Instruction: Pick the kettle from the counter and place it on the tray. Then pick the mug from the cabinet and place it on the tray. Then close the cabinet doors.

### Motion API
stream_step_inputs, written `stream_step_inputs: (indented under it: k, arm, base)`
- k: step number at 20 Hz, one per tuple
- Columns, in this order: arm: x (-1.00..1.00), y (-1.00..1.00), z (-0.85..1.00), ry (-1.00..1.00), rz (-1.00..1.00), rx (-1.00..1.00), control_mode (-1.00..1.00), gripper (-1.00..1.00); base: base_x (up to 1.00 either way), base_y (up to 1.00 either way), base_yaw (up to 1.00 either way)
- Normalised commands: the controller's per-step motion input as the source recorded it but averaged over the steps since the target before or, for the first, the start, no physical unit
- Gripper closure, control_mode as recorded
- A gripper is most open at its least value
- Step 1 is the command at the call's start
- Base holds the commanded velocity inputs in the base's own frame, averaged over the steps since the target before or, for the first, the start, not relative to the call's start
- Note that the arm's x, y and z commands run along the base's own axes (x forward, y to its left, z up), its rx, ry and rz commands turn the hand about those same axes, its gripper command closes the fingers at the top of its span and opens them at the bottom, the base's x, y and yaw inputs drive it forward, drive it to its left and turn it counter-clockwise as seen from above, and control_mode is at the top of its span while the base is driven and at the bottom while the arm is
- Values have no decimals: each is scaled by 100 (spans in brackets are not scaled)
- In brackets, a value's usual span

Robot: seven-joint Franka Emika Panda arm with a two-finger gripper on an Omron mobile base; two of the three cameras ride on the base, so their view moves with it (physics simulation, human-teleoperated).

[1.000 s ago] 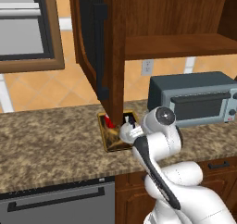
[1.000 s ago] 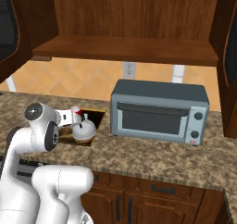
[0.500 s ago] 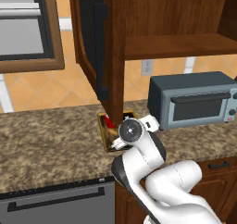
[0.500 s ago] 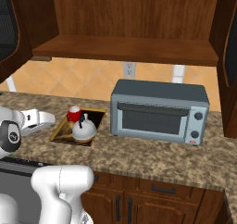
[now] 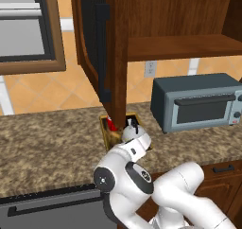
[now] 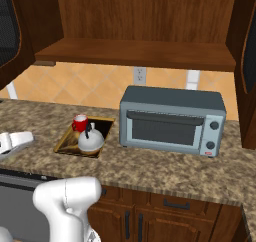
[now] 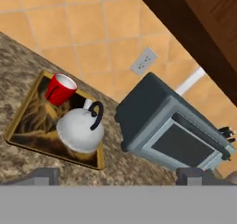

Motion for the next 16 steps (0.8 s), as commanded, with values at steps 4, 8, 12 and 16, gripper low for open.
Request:
stream_step_inputs:
  k: [4, 8, 12, 16]
  arm:
    - [0, 70, 7, -21, 0, -13, -100, -100]
    - [0, 76, 31, -8, 0, -14, -100, -100]
    - [0, 75, 50, 0, 0, -15, -100, -100]
    - [0, 76, 44, 0, 0, -17, -100, -100]
  base:
    - [0, 0, 0]
    - [0, 0, 0]
    - [0, 0, 0]
    - [0, 0, 0]
